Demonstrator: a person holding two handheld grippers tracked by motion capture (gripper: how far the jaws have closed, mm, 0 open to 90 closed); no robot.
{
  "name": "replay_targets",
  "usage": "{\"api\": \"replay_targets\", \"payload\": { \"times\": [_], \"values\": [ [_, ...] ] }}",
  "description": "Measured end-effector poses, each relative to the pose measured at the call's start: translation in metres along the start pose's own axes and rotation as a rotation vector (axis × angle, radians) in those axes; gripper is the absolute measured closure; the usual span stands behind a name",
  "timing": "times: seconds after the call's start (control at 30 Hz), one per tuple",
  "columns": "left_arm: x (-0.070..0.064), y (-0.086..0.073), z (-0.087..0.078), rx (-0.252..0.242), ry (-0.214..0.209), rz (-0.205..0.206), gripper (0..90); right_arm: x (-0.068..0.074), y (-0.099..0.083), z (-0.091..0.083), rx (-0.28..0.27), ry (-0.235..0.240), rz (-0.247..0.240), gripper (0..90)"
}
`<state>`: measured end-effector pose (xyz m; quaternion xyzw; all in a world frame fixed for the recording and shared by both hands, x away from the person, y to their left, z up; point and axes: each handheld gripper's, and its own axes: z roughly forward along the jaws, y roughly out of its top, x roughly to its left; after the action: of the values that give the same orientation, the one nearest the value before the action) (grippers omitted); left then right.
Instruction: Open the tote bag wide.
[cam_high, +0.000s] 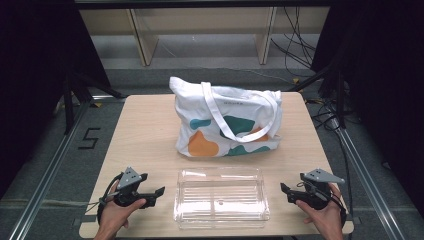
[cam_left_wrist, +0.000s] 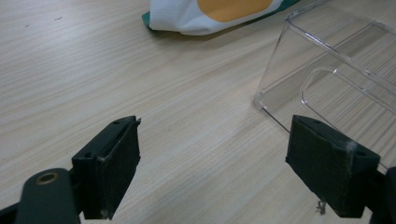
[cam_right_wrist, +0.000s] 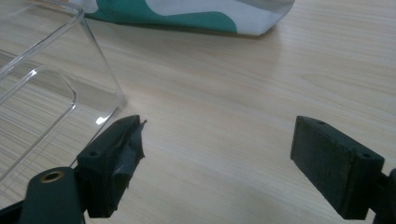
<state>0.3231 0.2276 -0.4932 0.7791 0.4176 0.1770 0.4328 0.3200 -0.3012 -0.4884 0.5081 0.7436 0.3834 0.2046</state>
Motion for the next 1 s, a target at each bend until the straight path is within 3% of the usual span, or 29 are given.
{"api": "replay_targets", "payload": {
  "times": [0.1,0.17,0.27,0.3,0.57,0.67,0.7,0.73,1.0],
  "values": [
    [-0.0007,-0.0001,0.0007,0.000,0.002,-0.010,16.5,0.0002,-0.0001,-0.0012,-0.006,0.017,-0.006,17.4],
    [0.0001,-0.0002,0.0004,0.002,-0.002,-0.013,16.5,-0.0002,0.0004,0.0004,-0.006,-0.005,-0.014,17.5],
    [0.0013,0.0002,0.0003,0.002,0.000,0.001,16.5,-0.0022,0.0004,0.0002,-0.004,-0.001,-0.035,17.8],
    [0.0009,-0.0002,0.0006,0.004,0.000,-0.014,16.5,-0.0020,0.0005,0.0004,-0.002,-0.002,-0.034,17.8],
    [0.0004,0.0000,0.0009,0.008,0.002,-0.010,16.6,-0.0014,0.0012,0.0003,0.001,0.003,-0.019,18.3],
    [0.0001,-0.0002,0.0008,0.007,0.002,-0.009,16.7,-0.0020,0.0010,0.0005,-0.003,-0.014,-0.031,18.3],
    [0.0003,-0.0001,0.0007,0.008,0.003,-0.010,16.7,-0.0003,0.0013,-0.0001,0.011,-0.001,-0.001,18.4],
    [0.0003,-0.0001,0.0007,0.008,0.003,-0.010,16.7,-0.0027,0.0012,0.0013,0.001,-0.009,-0.035,18.5],
    [0.0003,-0.0001,0.0008,0.008,0.002,-0.008,17.0,-0.0027,0.0018,0.0007,0.015,-0.011,-0.041,19.2]
  ]
}}
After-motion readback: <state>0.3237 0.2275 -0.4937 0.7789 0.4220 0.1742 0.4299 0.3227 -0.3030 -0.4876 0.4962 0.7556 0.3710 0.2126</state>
